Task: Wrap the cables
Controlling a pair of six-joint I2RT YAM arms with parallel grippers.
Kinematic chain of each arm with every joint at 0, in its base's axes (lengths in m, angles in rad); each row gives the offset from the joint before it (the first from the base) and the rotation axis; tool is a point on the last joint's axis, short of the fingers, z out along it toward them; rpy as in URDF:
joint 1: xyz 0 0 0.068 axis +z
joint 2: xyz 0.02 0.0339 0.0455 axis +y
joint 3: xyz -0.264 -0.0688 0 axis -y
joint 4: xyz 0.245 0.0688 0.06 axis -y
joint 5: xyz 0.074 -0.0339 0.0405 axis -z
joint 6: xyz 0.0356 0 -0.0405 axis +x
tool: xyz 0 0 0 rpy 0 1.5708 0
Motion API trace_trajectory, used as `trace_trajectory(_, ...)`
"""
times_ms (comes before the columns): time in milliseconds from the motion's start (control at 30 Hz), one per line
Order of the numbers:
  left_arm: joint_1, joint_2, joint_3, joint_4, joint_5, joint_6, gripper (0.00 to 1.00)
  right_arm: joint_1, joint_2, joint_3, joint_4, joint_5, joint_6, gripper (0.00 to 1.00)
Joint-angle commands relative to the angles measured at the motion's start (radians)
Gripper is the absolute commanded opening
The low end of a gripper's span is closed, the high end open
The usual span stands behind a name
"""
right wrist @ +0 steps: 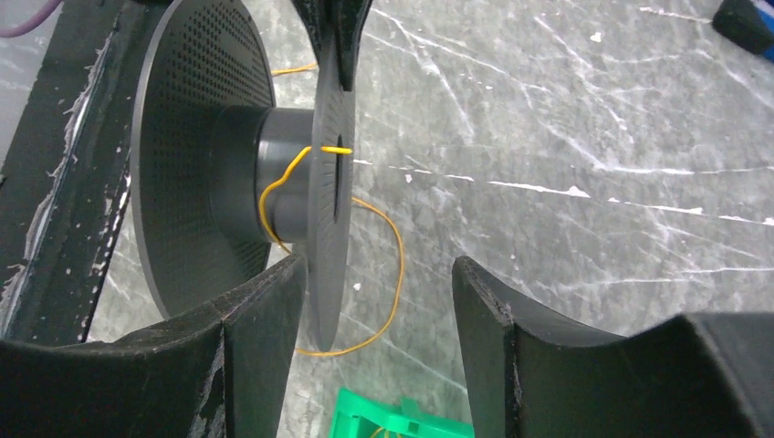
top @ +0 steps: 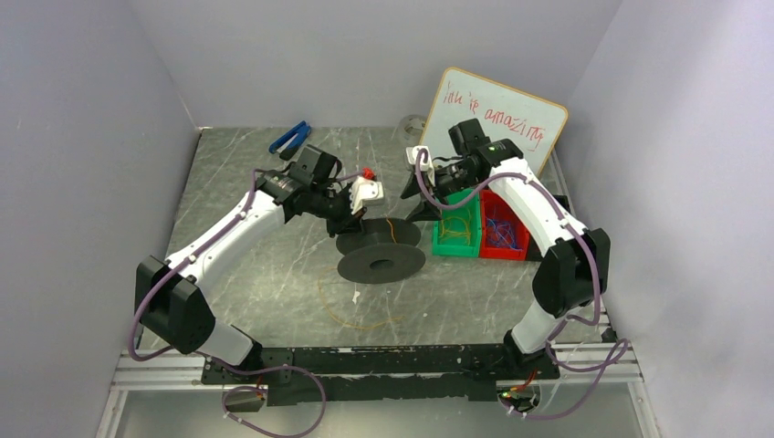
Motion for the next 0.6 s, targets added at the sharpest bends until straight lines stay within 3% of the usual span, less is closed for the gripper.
trace_trajectory(0, 0.009, -0.044, 0.024, 0.034, 0.049, -0.025, 0.03, 0.006, -0.042, -0.034, 0.0, -0.057, -0.012, 0.6)
trace_trajectory(233, 0.014, -0.041, 0.052, 0.03, 0.047, -0.035, 0.03, 0.023, -0.033, -0.097, 0.016, -0.067, 0.003, 0.48)
trace_trajectory(367, 0.015, -0.039, 0.059, 0.031, 0.048, -0.04, 0.03, 0.027, -0.026, -0.116, 0.055, -0.051, 0.032, 0.24)
trace_trajectory(433, 0.015, -0.037, 0.062, 0.036, 0.042, -0.046, 0.03, 0.033, -0.017, -0.106, 0.053, -0.043, 0.036, 0.02)
trace_trajectory(567, 0.015, -0.029, 0.076, 0.053, -0.017, -0.081, 0.06, 0.044, -0.027, -0.081, 0.064, 0.003, 0.017, 0.0)
